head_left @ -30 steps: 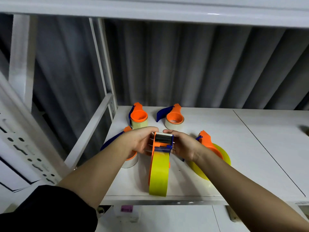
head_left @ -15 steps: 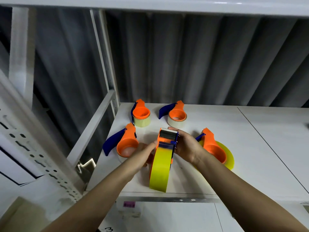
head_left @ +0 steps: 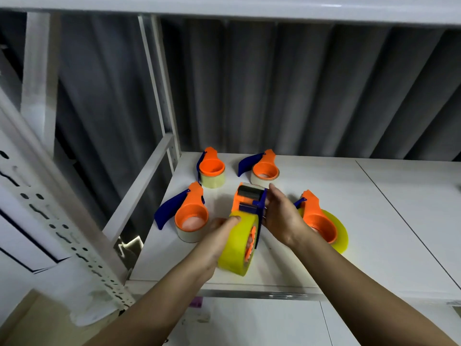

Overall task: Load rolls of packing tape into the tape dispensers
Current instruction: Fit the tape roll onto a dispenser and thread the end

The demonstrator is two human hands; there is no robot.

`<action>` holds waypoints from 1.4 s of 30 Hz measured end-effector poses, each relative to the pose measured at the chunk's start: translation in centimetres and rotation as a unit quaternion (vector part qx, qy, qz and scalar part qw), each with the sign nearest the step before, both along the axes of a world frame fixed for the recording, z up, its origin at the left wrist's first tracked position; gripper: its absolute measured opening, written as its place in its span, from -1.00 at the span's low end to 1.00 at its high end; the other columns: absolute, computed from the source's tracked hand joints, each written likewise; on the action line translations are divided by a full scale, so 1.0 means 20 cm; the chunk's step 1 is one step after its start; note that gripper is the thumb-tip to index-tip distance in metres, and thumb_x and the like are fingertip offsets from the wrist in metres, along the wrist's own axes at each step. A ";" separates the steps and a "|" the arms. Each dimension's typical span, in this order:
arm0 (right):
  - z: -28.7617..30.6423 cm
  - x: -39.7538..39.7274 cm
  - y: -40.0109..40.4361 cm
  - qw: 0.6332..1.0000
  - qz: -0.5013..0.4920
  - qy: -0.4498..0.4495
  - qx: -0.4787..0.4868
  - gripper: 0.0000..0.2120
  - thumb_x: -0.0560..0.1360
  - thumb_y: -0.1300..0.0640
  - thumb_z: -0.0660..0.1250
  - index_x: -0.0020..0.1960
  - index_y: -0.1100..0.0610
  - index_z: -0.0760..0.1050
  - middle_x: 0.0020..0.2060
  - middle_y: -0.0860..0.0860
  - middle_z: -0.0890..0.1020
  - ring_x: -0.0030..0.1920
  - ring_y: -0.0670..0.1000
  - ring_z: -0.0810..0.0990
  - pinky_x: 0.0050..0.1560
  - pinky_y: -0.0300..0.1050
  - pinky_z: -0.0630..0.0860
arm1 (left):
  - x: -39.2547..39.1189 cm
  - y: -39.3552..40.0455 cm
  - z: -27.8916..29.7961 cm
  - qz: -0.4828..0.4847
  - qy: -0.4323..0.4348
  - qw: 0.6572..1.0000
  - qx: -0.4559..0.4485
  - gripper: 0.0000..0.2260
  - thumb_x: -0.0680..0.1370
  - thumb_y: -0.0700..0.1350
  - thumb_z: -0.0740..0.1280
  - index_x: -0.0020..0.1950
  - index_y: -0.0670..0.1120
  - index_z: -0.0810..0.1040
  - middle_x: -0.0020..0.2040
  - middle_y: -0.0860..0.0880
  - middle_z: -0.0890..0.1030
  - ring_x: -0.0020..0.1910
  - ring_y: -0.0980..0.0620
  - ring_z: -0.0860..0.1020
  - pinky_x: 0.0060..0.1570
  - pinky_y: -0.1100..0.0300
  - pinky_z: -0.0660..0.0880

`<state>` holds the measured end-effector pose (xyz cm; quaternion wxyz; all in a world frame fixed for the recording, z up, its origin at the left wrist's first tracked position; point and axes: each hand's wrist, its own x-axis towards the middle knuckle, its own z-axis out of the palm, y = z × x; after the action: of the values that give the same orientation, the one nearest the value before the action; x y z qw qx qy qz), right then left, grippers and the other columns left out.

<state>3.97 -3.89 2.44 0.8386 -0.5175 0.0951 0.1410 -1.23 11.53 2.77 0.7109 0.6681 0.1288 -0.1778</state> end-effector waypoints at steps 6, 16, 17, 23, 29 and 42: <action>0.10 -0.07 -0.01 0.991 -0.030 -0.130 -0.014 -0.39 0.62 -0.23 -0.18 0.32 0.08 0.45 0.22 0.10 0.60 0.26 0.00 0.55 0.24 -0.14 0.40 | 0.03 0.02 0.14 -0.017 -0.100 0.995 0.007 -0.94 0.60 -0.06 0.25 -0.06 0.01 0.48 -0.17 0.05 0.56 -0.22 0.13 0.54 -0.20 0.24 0.48; 0.15 -0.13 0.06 0.967 -0.133 -0.212 -0.043 -0.50 0.58 -0.22 0.06 0.24 0.10 0.51 0.10 0.05 0.66 0.12 -0.02 0.63 0.14 -0.13 0.53 | 0.04 -0.01 0.23 -0.048 -0.097 0.994 -0.010 -0.94 0.56 -0.02 0.30 -0.05 0.03 0.53 -0.03 -0.05 0.65 0.00 -0.07 0.61 0.11 0.00 0.53; 0.15 -0.13 0.06 0.966 -0.127 -0.221 -0.038 -0.51 0.60 -0.19 -0.01 0.26 0.09 0.49 0.09 0.02 0.67 0.10 -0.05 0.64 0.10 -0.18 0.55 | 0.04 -0.01 0.23 -0.047 -0.089 0.995 -0.020 -0.94 0.56 -0.02 0.30 -0.05 0.03 0.53 -0.05 -0.04 0.64 -0.03 -0.06 0.61 0.09 0.01 0.53; 0.20 -0.07 -0.05 0.988 -0.083 -0.132 0.016 -0.62 0.64 -0.09 0.05 0.26 0.05 0.52 0.15 0.07 0.64 0.08 0.06 0.66 -0.04 -0.10 0.62 | 0.04 0.02 0.25 -0.073 -0.089 0.993 -0.031 -0.92 0.57 -0.05 0.29 -0.11 0.03 0.54 -0.29 0.06 0.68 -0.30 0.10 0.65 -0.23 0.22 0.59; 0.22 0.00 -0.15 0.992 -0.011 -0.112 -0.065 -0.72 0.58 0.06 0.26 0.26 0.03 0.55 0.24 0.03 0.59 0.29 0.10 0.52 0.34 0.09 0.43 | 0.04 0.03 0.25 -0.082 -0.072 0.993 -0.034 -0.92 0.56 -0.05 0.30 -0.09 0.02 0.57 -0.21 0.02 0.68 -0.14 0.01 0.63 -0.03 0.10 0.56; 0.23 -0.08 -0.06 0.947 -0.120 -0.229 -0.189 -0.74 0.65 0.04 0.11 0.08 -0.07 0.58 0.00 -0.06 0.68 0.01 -0.08 0.65 -0.03 -0.26 0.58 | 0.06 0.01 0.26 -0.069 -0.073 0.995 -0.016 -0.92 0.57 -0.03 0.30 -0.10 0.02 0.53 -0.14 -0.02 0.64 -0.13 -0.01 0.61 0.00 0.08 0.54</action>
<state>2.41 -5.10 7.03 0.7357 -0.6692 -0.0128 -0.1037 0.03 11.63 7.91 0.7148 0.6754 0.0276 -0.1794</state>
